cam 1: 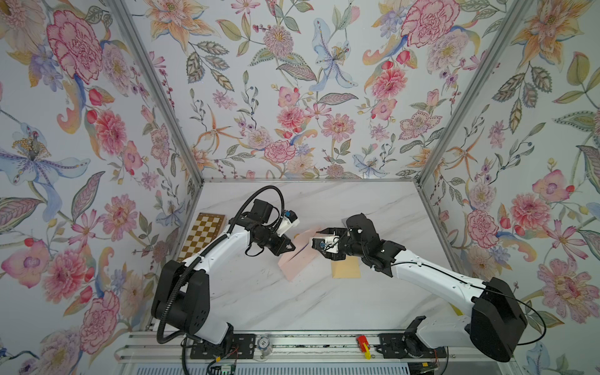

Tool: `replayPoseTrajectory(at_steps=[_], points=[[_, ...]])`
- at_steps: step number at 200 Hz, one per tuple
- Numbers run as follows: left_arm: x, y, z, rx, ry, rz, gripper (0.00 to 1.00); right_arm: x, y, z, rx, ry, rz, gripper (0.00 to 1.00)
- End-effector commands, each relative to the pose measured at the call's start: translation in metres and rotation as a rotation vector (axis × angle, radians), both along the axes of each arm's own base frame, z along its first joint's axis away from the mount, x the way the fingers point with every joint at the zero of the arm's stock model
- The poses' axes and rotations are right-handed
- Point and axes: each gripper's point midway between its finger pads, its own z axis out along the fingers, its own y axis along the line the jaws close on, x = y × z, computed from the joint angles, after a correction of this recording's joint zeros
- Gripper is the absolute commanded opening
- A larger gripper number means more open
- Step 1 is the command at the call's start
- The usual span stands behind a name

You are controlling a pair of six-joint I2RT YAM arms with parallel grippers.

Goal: Fold the letter paper in half and place it into the envelope
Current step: Place the letter paper in the envelope, then place the envelope at the center of the board.

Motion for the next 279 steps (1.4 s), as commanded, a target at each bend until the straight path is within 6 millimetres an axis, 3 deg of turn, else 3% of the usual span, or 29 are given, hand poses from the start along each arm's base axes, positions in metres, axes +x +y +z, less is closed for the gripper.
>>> replayPoseTrajectory(at_steps=[1, 39, 44, 60, 105, 147, 182, 212, 234, 279], points=[[0.009, 0.008, -0.001, -0.026, -0.017, 0.044, 0.00, -0.013, 0.006, -0.006, 0.155, 0.276, -0.020, 0.57], [0.024, 0.027, -0.019, -0.003, 0.013, 0.134, 0.02, 0.005, 0.018, -0.034, 0.245, 0.518, -0.174, 0.56], [0.026, 0.029, -0.033, 0.018, 0.046, 0.146, 0.02, 0.008, 0.020, -0.037, 0.260, 0.541, -0.188, 0.56], [0.029, 0.035, -0.046, 0.052, 0.069, 0.170, 0.04, 0.018, 0.028, -0.050, 0.307, 0.623, -0.242, 0.56], [0.033, 0.039, -0.066, 0.074, 0.119, 0.206, 0.09, 0.046, 0.044, -0.098, 0.307, 0.845, -0.408, 0.50], [0.037, 0.044, -0.074, 0.104, 0.129, 0.240, 0.22, 0.051, 0.045, -0.141, 0.250, 1.007, -0.477, 0.46], [0.038, 0.050, -0.075, 0.132, 0.126, 0.264, 0.25, 0.045, 0.042, -0.167, 0.232, 1.070, -0.536, 0.39], [0.043, 0.063, -0.061, 0.136, 0.084, 0.311, 0.22, 0.038, 0.039, -0.165, 0.258, 1.065, -0.535, 0.37], [0.052, 0.087, -0.057, 0.172, 0.057, 0.428, 0.15, 0.032, 0.039, -0.160, 0.280, 1.077, -0.511, 0.37], [0.043, 0.099, -0.083, 0.172, 0.116, 0.532, 0.14, 0.018, 0.037, -0.156, 0.254, 1.051, -0.506, 0.37]])
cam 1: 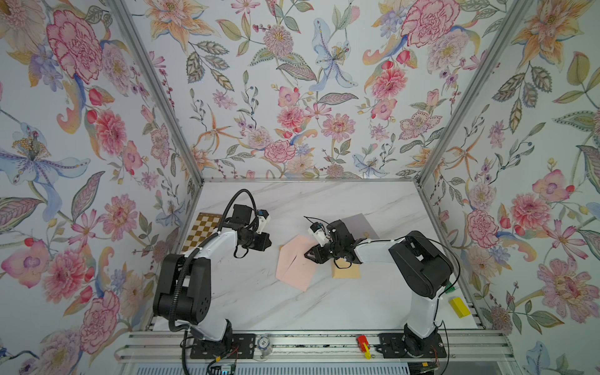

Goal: Fold the letter paper in half and place it into the envelope
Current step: Place the envelope at the center of the board.

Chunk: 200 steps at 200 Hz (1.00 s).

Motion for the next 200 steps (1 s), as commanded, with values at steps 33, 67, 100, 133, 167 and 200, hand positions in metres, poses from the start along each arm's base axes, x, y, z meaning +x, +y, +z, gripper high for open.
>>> replayPoseTrajectory(at_steps=[33, 67, 100, 133, 167, 200], points=[[-0.014, 0.001, -0.037, -0.023, 0.089, 0.075, 0.14, -0.020, -0.005, 0.014, -0.024, -0.007, 0.015, 0.36], [-0.018, -0.011, -0.042, -0.041, 0.103, 0.027, 0.14, -0.036, -0.004, -0.001, -0.067, 0.054, 0.027, 0.33], [-0.021, -0.032, -0.041, -0.076, 0.105, -0.043, 0.14, -0.045, 0.001, -0.018, -0.093, 0.105, 0.021, 0.30], [-0.026, -0.043, -0.049, -0.100, 0.124, -0.074, 0.13, -0.046, 0.007, -0.031, -0.098, 0.149, -0.001, 0.26], [-0.028, -0.057, -0.043, -0.163, 0.105, -0.110, 0.11, -0.039, 0.013, -0.043, -0.096, 0.179, -0.020, 0.23], [-0.027, -0.063, -0.038, -0.180, 0.087, -0.129, 0.11, -0.026, 0.025, -0.039, -0.048, 0.172, -0.032, 0.22]])
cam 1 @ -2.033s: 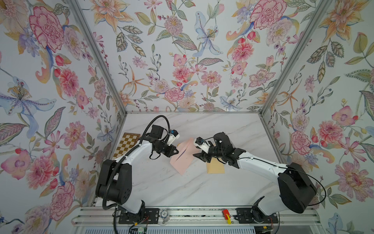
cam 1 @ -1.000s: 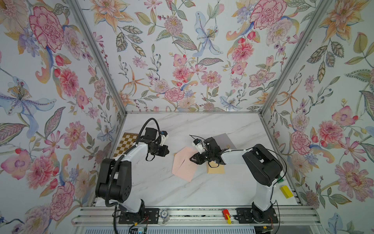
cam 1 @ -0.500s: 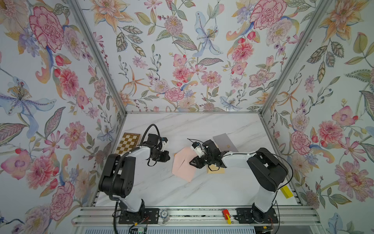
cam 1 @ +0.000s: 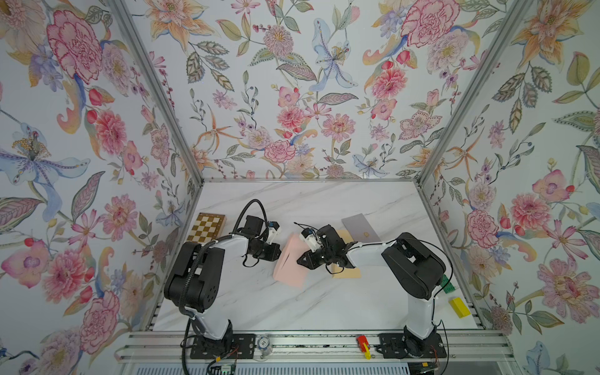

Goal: Fold the letter paper in half and place it into the envelope
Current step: Place the envelope at the center of the board, then fold the envelope flap on the envelope.

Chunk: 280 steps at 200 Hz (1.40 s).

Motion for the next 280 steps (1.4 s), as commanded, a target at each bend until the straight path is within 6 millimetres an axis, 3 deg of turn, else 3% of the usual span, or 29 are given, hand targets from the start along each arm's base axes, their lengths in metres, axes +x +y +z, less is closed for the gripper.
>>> replayPoseTrajectory(at_steps=[1, 40, 87, 111, 136, 170, 232, 254, 280], points=[[-0.003, -0.010, 0.004, -0.042, -0.004, -0.023, 0.11, -0.004, -0.009, -0.032, -0.067, 0.084, -0.041, 0.22], [-0.005, -0.013, -0.009, -0.037, 0.021, -0.029, 0.11, 0.007, 0.006, -0.012, 0.107, 0.104, -0.080, 0.21], [-0.013, -0.010, -0.035, -0.010, 0.076, -0.020, 0.10, 0.016, 0.005, 0.025, 0.280, 0.083, -0.099, 0.21], [-0.013, -0.010, -0.037, 0.000, 0.081, -0.021, 0.09, 0.022, 0.008, 0.050, 0.341, 0.065, -0.083, 0.22], [-0.011, -0.008, -0.037, 0.022, 0.076, -0.013, 0.09, 0.024, 0.018, 0.060, 0.348, 0.097, -0.046, 0.20], [-0.011, -0.005, -0.039, 0.039, 0.076, -0.005, 0.09, 0.028, 0.024, 0.043, 0.298, 0.166, -0.051, 0.06], [-0.010, -0.005, -0.038, 0.044, 0.076, -0.005, 0.09, 0.018, 0.020, -0.005, 0.166, 0.263, -0.076, 0.01], [-0.011, -0.008, -0.035, 0.021, 0.074, -0.013, 0.09, 0.011, 0.012, -0.025, 0.097, 0.303, -0.100, 0.00], [-0.011, -0.011, -0.034, 0.005, 0.074, -0.018, 0.09, 0.008, -0.013, -0.049, 0.029, 0.353, -0.186, 0.00]])
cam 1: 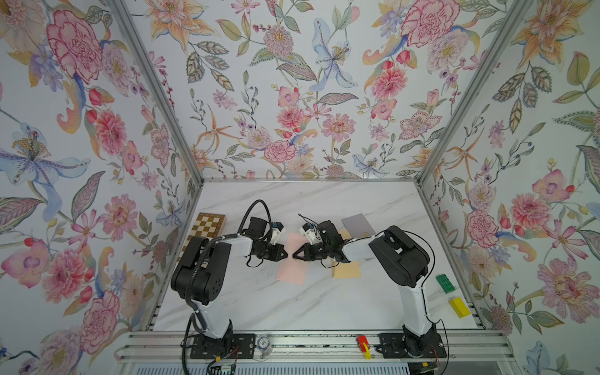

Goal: Fold the letter paper in half and place it into the envelope
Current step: Fold the envelope flap on the envelope.

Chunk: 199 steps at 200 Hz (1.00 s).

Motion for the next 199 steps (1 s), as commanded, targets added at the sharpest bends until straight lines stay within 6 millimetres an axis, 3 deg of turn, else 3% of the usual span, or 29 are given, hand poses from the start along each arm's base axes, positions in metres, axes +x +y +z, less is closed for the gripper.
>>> replayPoseTrajectory(at_steps=[1, 30, 51, 63, 106, 122, 171, 199], points=[[-0.014, 0.006, -0.021, 0.056, 0.075, 0.012, 0.09, -0.014, -0.032, -0.045, -0.154, 0.112, -0.069, 0.00], [-0.017, 0.008, -0.024, 0.067, 0.080, 0.013, 0.09, -0.014, -0.059, -0.054, -0.203, 0.122, -0.135, 0.00], [-0.017, 0.009, -0.025, 0.071, 0.082, 0.011, 0.09, -0.014, -0.064, -0.051, -0.202, 0.113, -0.150, 0.00], [-0.017, 0.009, -0.024, 0.070, 0.081, 0.013, 0.09, -0.012, -0.057, -0.042, -0.160, 0.096, -0.136, 0.00], [-0.015, 0.009, -0.020, 0.071, 0.068, 0.013, 0.09, 0.003, -0.018, 0.019, 0.016, -0.060, -0.064, 0.00], [-0.014, 0.008, -0.019, 0.071, 0.065, 0.012, 0.09, 0.008, -0.008, 0.029, 0.014, -0.092, -0.044, 0.00], [-0.015, 0.010, -0.020, 0.077, 0.066, 0.014, 0.09, 0.013, 0.001, 0.010, -0.053, -0.072, -0.014, 0.00], [-0.015, 0.010, -0.021, 0.080, 0.069, 0.014, 0.09, 0.009, -0.006, -0.008, -0.103, -0.035, -0.024, 0.00]])
